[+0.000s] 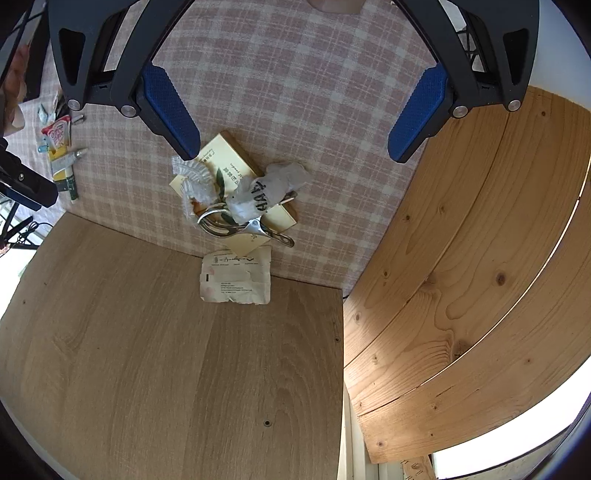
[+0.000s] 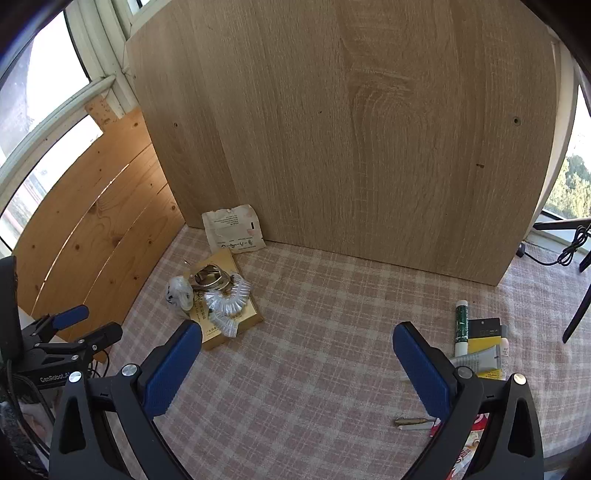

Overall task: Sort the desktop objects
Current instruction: 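Grasp the white plastic bag with the left tool while the right tool grasps the clear plastic ring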

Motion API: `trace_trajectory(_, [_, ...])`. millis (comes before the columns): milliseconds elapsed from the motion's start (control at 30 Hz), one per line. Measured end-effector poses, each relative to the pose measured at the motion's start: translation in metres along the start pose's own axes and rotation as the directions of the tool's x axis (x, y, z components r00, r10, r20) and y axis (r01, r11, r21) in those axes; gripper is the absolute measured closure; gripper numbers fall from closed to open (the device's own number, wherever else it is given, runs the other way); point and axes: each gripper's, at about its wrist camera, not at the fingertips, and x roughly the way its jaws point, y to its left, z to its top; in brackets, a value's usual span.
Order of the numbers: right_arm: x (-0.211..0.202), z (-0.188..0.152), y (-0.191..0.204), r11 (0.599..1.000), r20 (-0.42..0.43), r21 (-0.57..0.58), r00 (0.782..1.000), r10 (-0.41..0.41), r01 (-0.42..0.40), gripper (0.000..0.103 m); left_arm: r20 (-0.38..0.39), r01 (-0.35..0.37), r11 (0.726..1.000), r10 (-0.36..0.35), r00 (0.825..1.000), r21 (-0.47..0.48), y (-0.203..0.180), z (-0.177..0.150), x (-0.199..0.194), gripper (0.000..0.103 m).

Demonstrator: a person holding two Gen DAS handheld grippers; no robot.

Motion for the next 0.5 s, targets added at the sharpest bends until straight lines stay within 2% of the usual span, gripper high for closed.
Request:
trace_trajectory(33, [0.01,0.006,0.001,1.0,-0.011,0.003,1.0,0.006,-0.006,0.003,-0.004,-0.006,1.0,0.006,1.0,-0.017,0.005,0.006,0.007,0.0])
trace_trajectory(167, [0.049,0.024,0.006,0.997,-0.073,0.038,0.995,0.067,-0.065,0.024,-0.038,0.037,0.996,-0.04,0.998,-0.085,0.019,0.019,0.035,0.001])
trace_trajectory(267, [0.077,0.031,0.008,0.992,-0.119,0.069,0.986,0.117,-0.109,0.029,-0.065,0.05,0.993,-0.057,0.996,-0.105,0.018,0.022,0.053,0.001])
trace_trajectory(333, [0.096,0.034,0.01,0.986,-0.157,0.095,0.976,0.149,-0.135,0.04,-0.078,0.075,0.992,-0.083,0.994,-0.105,0.015,0.021,0.063,0.002])
trace_trajectory(400, [0.115,0.035,0.01,0.975,-0.196,0.14,0.961,0.196,-0.171,0.056,-0.093,0.095,0.989,-0.106,0.99,-0.111,0.012,0.019,0.073,0.004])
trace_trajectory(500, [0.139,0.036,0.011,0.958,-0.237,0.2,0.938,0.253,-0.207,0.057,-0.11,0.136,0.982,-0.15,0.983,-0.13,0.008,0.019,0.087,0.006])
